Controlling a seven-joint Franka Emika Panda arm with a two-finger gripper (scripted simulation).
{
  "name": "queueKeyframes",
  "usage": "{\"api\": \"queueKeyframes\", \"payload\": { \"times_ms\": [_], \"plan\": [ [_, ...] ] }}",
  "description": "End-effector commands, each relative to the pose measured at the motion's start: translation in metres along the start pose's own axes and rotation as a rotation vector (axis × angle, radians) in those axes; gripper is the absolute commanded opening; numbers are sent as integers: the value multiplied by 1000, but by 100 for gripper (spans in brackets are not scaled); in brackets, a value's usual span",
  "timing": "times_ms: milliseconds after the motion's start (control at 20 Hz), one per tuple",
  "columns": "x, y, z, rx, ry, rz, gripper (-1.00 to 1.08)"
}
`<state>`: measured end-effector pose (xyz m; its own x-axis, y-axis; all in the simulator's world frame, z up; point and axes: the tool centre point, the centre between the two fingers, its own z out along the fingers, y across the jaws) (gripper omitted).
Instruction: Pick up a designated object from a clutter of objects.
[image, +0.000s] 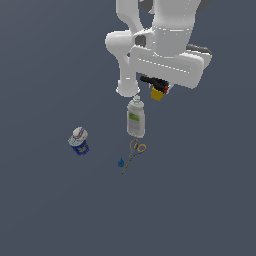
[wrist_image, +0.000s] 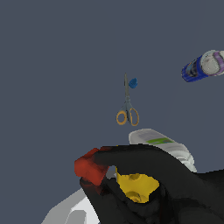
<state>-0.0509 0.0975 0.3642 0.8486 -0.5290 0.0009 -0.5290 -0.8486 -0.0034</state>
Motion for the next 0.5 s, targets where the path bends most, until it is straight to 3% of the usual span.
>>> {"api": "queueKeyframes", "payload": {
  "times_ms": [0,450],
  "plan": [
    [2,4,-14,-1,-1,0,-100],
    [7,8,-32,-4,-1,0,-100]
  ]
}}
